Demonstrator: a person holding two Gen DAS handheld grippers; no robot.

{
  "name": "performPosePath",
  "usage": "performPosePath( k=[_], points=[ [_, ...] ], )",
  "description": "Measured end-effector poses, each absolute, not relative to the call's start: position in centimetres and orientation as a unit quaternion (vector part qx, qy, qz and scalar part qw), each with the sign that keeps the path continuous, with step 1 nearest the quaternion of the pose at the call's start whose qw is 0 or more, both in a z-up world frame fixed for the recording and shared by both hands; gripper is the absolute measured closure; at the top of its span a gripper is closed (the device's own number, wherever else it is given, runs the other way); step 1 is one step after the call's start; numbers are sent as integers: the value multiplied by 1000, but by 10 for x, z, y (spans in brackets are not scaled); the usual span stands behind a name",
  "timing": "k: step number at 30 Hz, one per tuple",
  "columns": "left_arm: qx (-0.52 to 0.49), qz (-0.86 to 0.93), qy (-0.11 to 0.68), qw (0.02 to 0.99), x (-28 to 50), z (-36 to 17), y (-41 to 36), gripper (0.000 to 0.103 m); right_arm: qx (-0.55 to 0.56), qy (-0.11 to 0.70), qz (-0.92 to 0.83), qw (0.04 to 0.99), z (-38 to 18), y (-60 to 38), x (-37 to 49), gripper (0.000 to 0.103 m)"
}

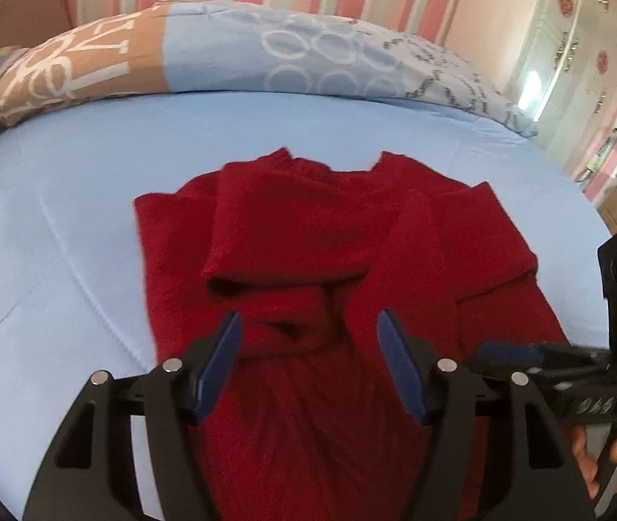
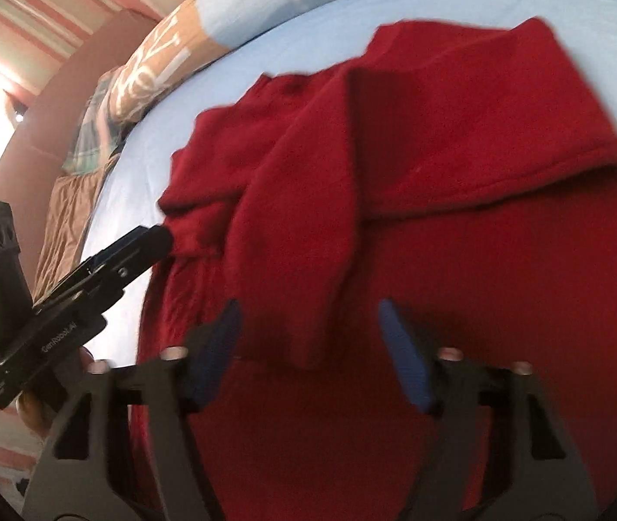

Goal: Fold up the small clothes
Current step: 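Grasp the sweater's side edge with the right tool and lift it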

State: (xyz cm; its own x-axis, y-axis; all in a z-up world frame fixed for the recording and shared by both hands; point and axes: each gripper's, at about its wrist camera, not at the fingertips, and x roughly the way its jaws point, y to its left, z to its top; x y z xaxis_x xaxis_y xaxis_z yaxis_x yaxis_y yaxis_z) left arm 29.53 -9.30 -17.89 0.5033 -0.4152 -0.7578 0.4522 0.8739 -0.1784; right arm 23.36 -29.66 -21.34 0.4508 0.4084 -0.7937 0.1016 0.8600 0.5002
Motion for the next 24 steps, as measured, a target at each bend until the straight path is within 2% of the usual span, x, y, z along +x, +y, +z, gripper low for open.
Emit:
performPosePath(
  k=[2, 3, 7, 9, 16, 21, 22, 23, 24],
  points=[
    [15, -245, 433, 867, 294, -179, -90, 38, 221, 529, 90, 815, -218, -281, 238, 90],
    [11, -244, 434, 867, 294, -178, -88, 38, 196, 532, 81, 820, -219, -273, 240, 95],
    [15, -251, 438, 863, 297, -177, -94, 38, 104, 508, 59, 853, -203, -260, 234, 96],
    [24, -258, 434, 863, 297, -177, -101, 38, 93, 487, 37, 867, -190, -274, 228, 96],
    [59, -301, 433, 848, 303, -175, -159, 37, 117, 401, -144, 897, -142, -422, 192, 96],
    [115, -319, 443, 830, 310, -195, -213, 39, 141, 388, -198, 889, -128, -504, 167, 96],
    [128, -322, 451, 823, 312, -203, -222, 59, 141, 387, -203, 889, -128, -512, 163, 96],
    [139, -315, 463, 817, 316, -211, -227, 96, 144, 386, -203, 888, -129, -516, 161, 96],
    [143, -309, 479, 809, 320, -219, -230, 103, 148, 387, -200, 888, -131, -518, 160, 96]
  ],
)
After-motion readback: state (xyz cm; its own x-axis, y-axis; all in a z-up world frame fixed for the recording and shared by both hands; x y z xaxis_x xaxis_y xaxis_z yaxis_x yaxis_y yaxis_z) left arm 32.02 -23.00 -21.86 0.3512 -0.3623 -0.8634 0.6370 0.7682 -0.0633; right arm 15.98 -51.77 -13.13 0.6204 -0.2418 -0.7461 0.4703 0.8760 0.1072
